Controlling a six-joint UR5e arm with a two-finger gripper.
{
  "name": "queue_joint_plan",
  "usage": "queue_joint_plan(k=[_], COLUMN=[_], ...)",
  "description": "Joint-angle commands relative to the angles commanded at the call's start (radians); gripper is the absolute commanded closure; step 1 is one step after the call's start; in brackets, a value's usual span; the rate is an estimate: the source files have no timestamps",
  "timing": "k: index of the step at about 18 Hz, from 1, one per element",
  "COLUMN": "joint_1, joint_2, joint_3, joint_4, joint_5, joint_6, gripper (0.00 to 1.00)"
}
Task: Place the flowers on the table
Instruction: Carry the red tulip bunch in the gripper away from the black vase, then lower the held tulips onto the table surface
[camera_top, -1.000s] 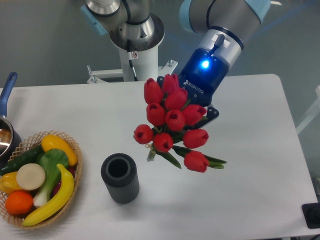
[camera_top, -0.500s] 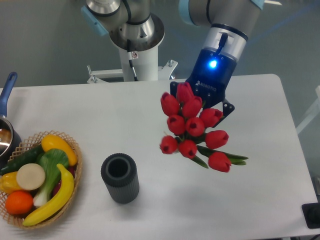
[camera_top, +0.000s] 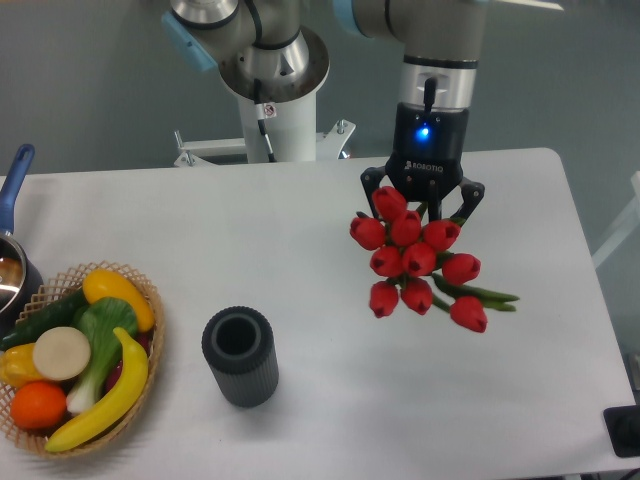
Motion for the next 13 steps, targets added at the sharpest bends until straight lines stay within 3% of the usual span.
queue_joint_plan(k=[5, 13], joint_1=[0.0, 0.008], joint_2=[-0.029, -0.147], joint_3=[-0.022, -0.022], joint_4=[-0.06, -0.064], joint_5=[0.164, 0.276], joint_6=[0.005, 0.005], gripper=[0.59, 0.59])
